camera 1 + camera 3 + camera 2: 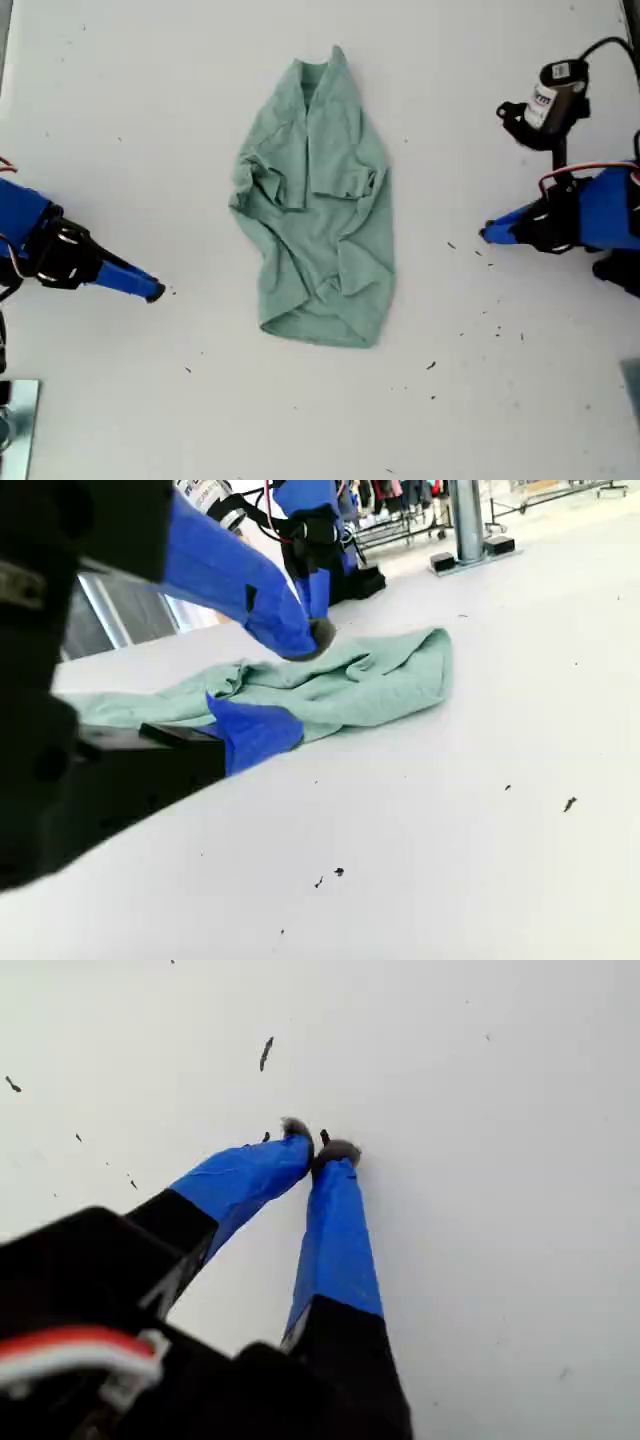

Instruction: Fold t shirt

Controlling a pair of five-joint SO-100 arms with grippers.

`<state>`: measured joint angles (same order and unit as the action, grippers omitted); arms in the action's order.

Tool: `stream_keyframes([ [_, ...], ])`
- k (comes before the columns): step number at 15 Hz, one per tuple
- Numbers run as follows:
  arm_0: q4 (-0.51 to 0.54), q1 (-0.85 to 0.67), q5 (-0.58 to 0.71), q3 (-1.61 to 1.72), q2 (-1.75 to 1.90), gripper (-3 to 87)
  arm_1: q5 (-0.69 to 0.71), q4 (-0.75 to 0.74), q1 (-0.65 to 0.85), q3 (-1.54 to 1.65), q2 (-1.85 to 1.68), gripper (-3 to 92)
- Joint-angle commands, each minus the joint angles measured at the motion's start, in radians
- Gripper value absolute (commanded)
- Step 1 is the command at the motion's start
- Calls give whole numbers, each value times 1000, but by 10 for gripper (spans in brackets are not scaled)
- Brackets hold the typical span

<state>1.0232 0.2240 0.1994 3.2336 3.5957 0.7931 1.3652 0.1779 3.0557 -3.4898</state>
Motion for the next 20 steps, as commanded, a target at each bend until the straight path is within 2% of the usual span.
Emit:
stream_keyframes([
  [1, 2, -15, 8, 12, 8, 101, 14, -9, 5, 41, -12, 35],
  [8, 2, -15, 8, 12, 8, 101, 11, -9, 6, 41, -12, 35],
  [10, 2, -15, 8, 12, 8, 101, -169, -9, -2, 41, -14, 35],
  [11, 8, -21, -69, 5, 8, 102, -279, -9, 12, 41, -14, 35],
  [12, 20, -12, -318, 0, 8, 137, -480, -9, 18, 41, -14, 39],
  [13, 12, 11, -442, -6, 9, 151, -733, -3, 14, 38, -14, 54],
  [14, 9, -60, -477, -9, 9, 7, -756, 2, -17, 35, -14, 20],
  [15, 12, -106, -491, -18, 9, -2, -693, 2, -52, 34, -15, 20],
  [20, 0, -98, -528, -34, 9, -2, -868, 28, -152, -28, -15, 21],
])
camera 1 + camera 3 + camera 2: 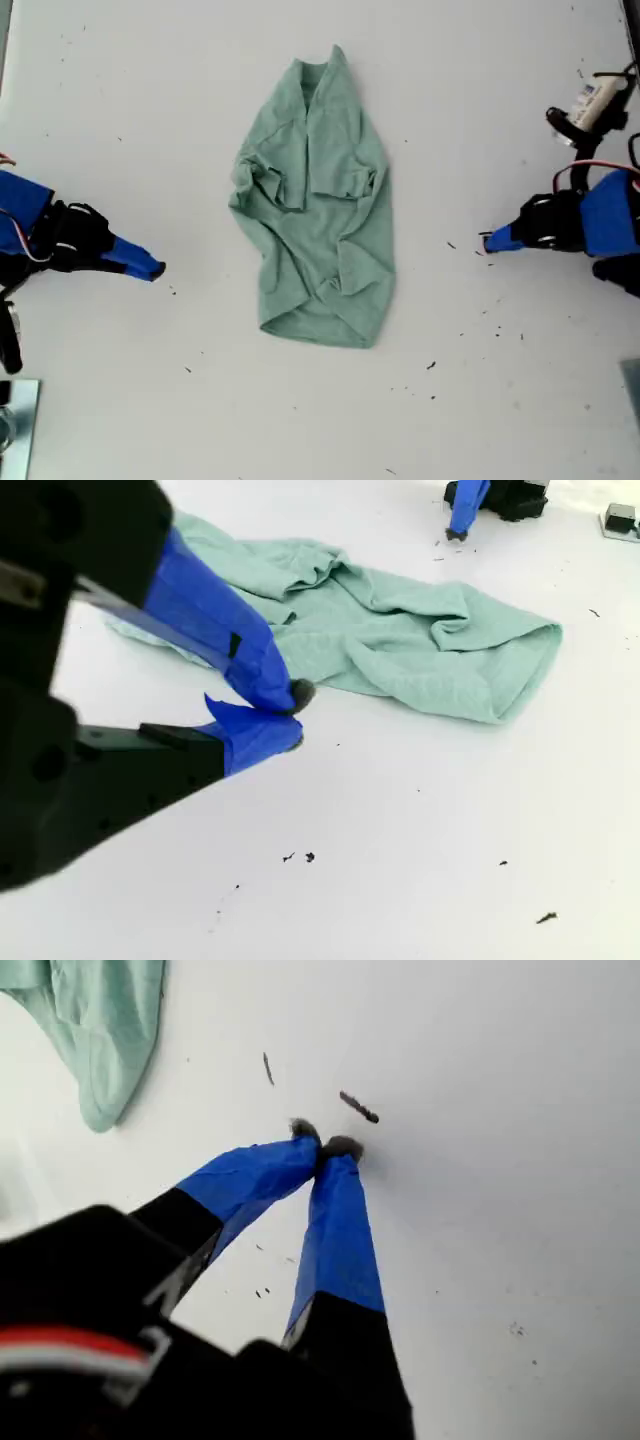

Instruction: Fold t shirt

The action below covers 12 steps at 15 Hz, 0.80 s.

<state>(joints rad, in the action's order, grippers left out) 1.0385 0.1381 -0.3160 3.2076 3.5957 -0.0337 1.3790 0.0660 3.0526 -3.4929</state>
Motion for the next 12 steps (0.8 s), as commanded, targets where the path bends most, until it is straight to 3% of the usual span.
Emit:
stream_keyframes([
  [1, -9, -12, -21, -48, 9, -3, -46, 23, -58, -74, -11, 21],
  [3, 52, -31, -29, -178, -55, -3, -86, 32, -129, -284, 161, 21],
  [6, 104, 117, -183, -630, -658, -3, -117, 176, -218, -943, 899, 21],
  [8, 314, 181, -230, -1126, -1094, -3, -141, 354, -281, -1420, 1281, 21],
  [9, 428, 189, -224, -1362, -1282, -3, -132, 360, -295, -1546, 1376, 21],
  [10, 451, 184, -87, -1513, -1401, -2, -126, 356, -298, -1597, 1424, 20],
  [11, 428, 173, -31, -1539, -1413, -2, -117, 356, -298, -1614, 1437, 19],
  [12, 360, 155, 77, -1497, -1384, -2, -118, 354, -298, -1615, 1439, 84],
])
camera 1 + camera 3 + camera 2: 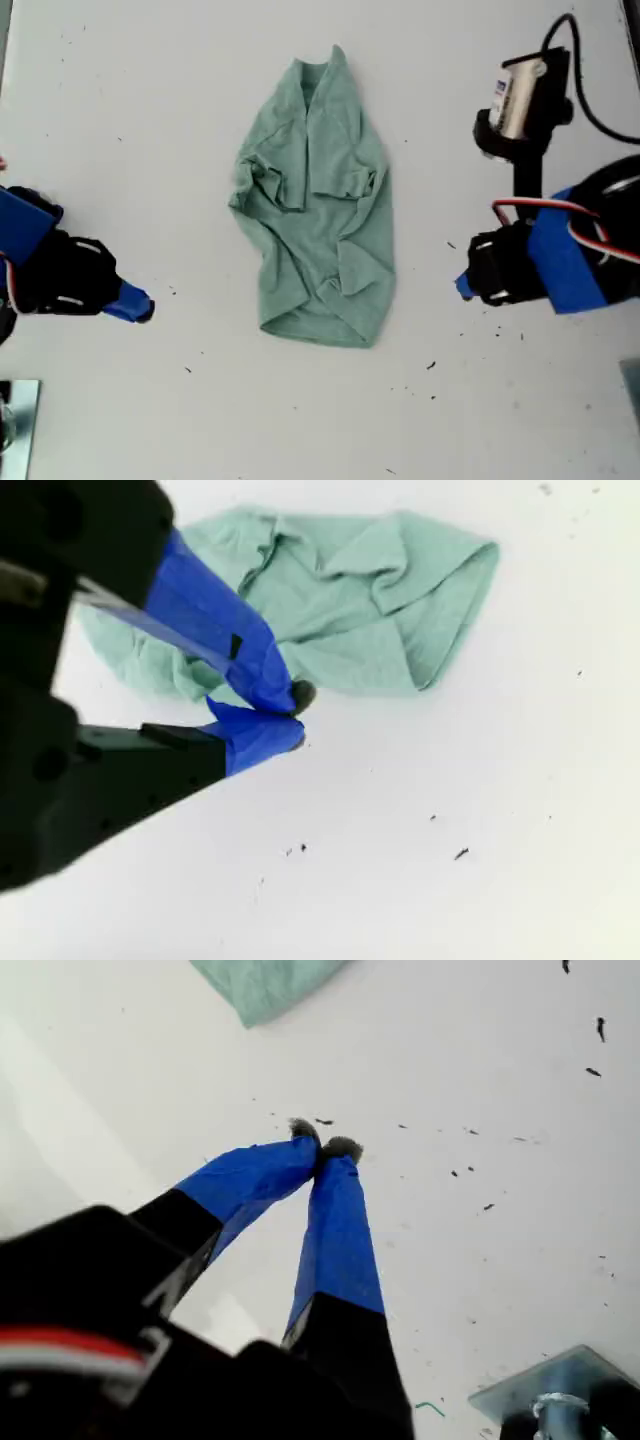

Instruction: Fold t shirt

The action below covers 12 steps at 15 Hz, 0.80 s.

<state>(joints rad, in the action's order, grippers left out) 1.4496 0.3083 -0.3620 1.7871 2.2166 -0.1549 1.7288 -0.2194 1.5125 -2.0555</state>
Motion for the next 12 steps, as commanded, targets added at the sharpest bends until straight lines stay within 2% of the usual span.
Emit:
stream_keyframes([
  [1, -60, -37, 164, -58, 0, 73, 5, 5, -15, -78, 14, 253],
  [3, -112, -71, 239, -66, -32, 196, 26, 3, -20, -110, 66, 334],
  [8, -192, -175, 426, -155, -359, 221, 133, 8, 38, -310, 354, 351],
  [12, -198, -224, 483, -319, -681, 232, 186, -15, 84, -425, 589, 343],
])
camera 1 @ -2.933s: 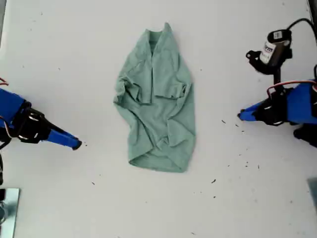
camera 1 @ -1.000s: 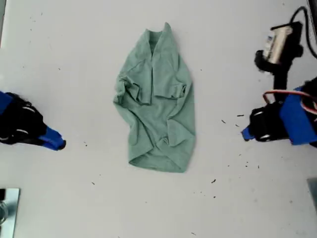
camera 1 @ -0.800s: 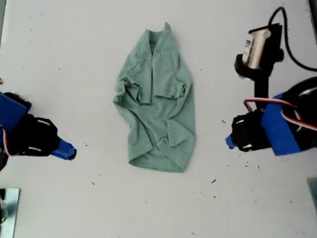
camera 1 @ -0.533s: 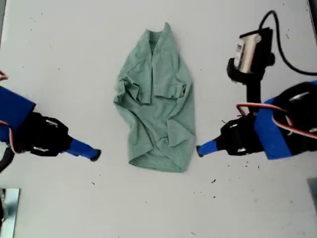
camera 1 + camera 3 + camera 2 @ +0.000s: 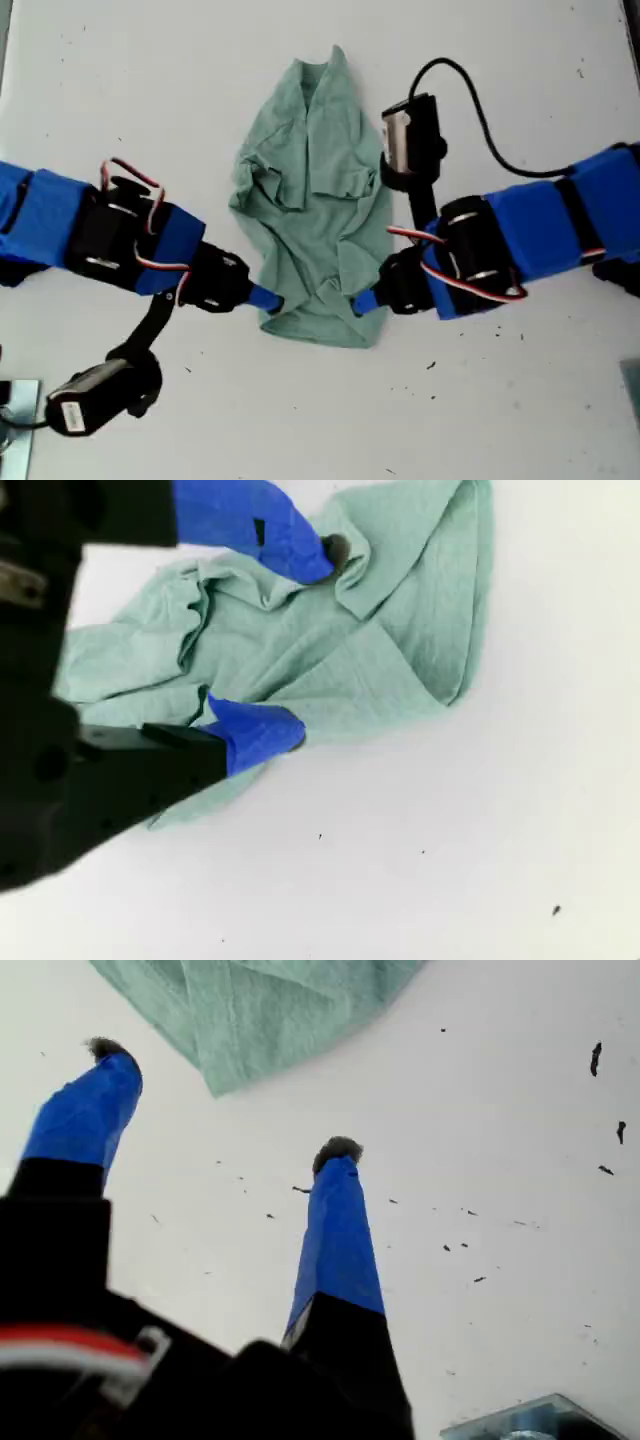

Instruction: Fold t shirt

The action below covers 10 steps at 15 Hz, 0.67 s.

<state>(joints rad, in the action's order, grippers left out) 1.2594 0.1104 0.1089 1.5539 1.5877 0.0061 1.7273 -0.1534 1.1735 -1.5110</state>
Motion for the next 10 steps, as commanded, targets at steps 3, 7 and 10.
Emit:
stream_keyframes([
  [3, -15, -35, 3, -114, -189, 242, 29, -78, 28, -121, 209, 344],
  [7, 3, -35, -2, -258, -394, 213, 2, -166, -5, -147, 414, 275],
  [10, -8, -32, -2, -293, -479, -1, -11, -202, -29, -153, 446, 12],
])
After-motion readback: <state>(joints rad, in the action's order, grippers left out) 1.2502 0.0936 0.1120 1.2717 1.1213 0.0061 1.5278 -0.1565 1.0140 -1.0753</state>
